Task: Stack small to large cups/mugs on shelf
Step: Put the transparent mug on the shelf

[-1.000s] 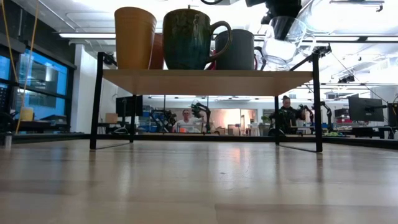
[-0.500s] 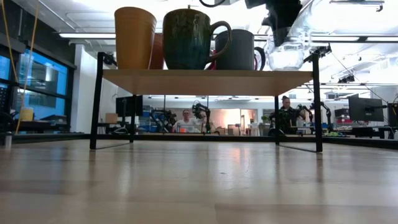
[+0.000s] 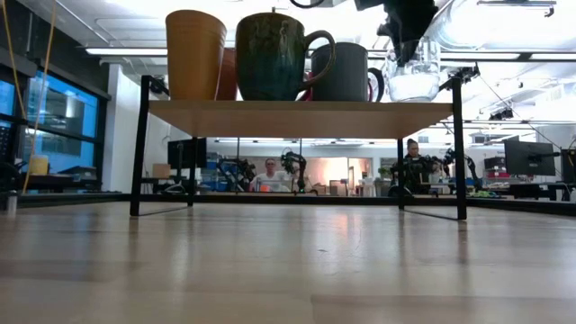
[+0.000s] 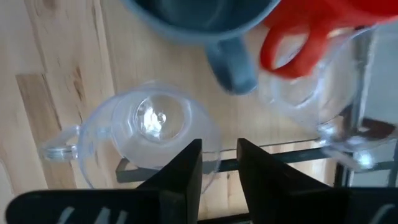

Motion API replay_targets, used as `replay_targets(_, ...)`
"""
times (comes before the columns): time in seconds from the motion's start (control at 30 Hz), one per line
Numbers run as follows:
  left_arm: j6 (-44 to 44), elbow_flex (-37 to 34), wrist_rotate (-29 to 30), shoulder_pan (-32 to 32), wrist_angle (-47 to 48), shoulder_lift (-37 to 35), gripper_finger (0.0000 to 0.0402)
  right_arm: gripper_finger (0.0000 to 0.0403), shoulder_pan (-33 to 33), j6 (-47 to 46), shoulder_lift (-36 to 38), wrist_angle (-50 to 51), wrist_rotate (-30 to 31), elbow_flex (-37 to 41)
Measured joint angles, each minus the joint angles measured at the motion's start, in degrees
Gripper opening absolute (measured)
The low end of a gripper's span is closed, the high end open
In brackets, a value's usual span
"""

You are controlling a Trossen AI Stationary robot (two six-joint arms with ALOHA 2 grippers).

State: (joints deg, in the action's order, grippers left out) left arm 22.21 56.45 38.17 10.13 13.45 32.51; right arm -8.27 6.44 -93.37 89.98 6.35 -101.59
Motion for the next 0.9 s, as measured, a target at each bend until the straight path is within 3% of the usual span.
replay_targets(0.17, -0.03, 0.00, 0.00, 0.00, 0.00, -0.02, 0.0000, 0.0092, 0.49, -1.02, 1.52, -0.88, 1.06, -4.88)
replay_targets(0.33, 0.10, 0.00, 0.00, 0.00, 0.02, -0.02, 0.0000, 0.0086, 2.90, -7.63, 5.13, -6.85, -3.42, -7.55)
replay_targets(0.53, -0.28, 0.00, 0.00, 0.00, 0.00, -0.02, 0.0000, 0.0010, 11.66, -21.33, 10.63, -21.57, -3.56, 4.60)
replay_targets(0.7, -0.36, 0.00, 0.00, 0.00, 0.00, -0.02, 0.0000, 0.0004, 18.85, -37.73, 12.58, -29.57, 0.51, 15.81)
replay_targets(0.9, -0.49, 0.00, -0.01, 0.00, -0.01, -0.02, 0.0000, 0.0001, 25.20, -53.80, 12.12, -28.75, 8.52, 20.01)
